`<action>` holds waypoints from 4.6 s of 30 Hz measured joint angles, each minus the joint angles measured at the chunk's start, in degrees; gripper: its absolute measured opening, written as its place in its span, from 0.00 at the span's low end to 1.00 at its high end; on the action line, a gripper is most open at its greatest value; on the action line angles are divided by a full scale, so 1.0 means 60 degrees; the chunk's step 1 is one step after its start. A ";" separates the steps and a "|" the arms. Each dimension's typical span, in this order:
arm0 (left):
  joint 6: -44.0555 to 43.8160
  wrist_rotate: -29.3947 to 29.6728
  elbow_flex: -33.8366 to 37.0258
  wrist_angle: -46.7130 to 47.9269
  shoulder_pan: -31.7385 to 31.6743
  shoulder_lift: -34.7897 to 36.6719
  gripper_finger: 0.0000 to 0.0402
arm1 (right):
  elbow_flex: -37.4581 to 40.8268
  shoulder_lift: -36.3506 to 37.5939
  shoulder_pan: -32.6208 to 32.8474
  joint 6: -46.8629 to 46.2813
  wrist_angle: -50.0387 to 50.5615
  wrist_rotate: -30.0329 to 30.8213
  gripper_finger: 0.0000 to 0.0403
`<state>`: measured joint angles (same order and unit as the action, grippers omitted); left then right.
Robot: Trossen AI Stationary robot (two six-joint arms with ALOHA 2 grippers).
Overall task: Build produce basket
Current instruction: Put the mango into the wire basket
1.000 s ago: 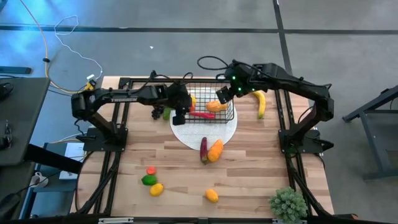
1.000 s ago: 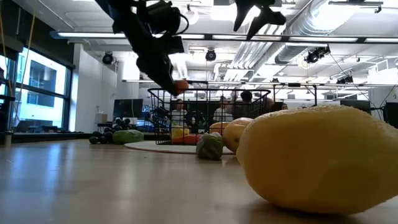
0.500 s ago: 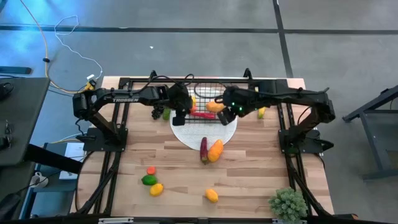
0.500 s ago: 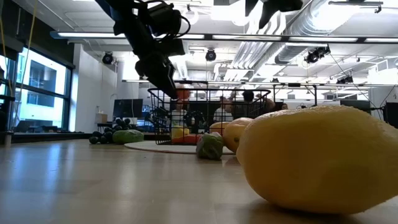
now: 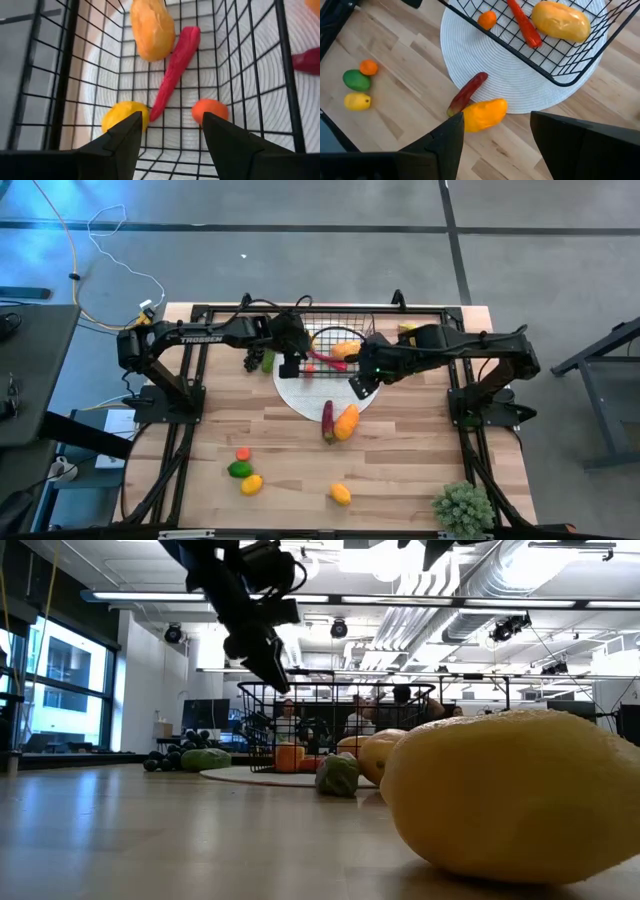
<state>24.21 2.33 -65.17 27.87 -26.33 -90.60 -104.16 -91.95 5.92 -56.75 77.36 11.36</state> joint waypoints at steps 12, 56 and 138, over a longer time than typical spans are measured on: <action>-0.0572 0.0278 -0.2271 0.3422 0.0000 0.0412 0.50 | 0.0000 -0.0280 0.0039 0.1478 0.0126 -0.0185 0.72; -0.4256 0.0738 -0.4018 0.6966 0.0743 0.2309 0.50 | 0.0000 -0.3523 0.1088 1.3484 -0.0276 -0.1301 0.79; -0.2426 0.1203 -0.4007 0.7315 0.0769 0.2298 0.50 | 0.0007 -0.1373 -0.1641 0.7980 -0.1927 -0.0516 0.49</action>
<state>9.65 9.54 -89.21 71.76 -21.71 -76.82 -104.12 -100.18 -3.93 -8.87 65.80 8.26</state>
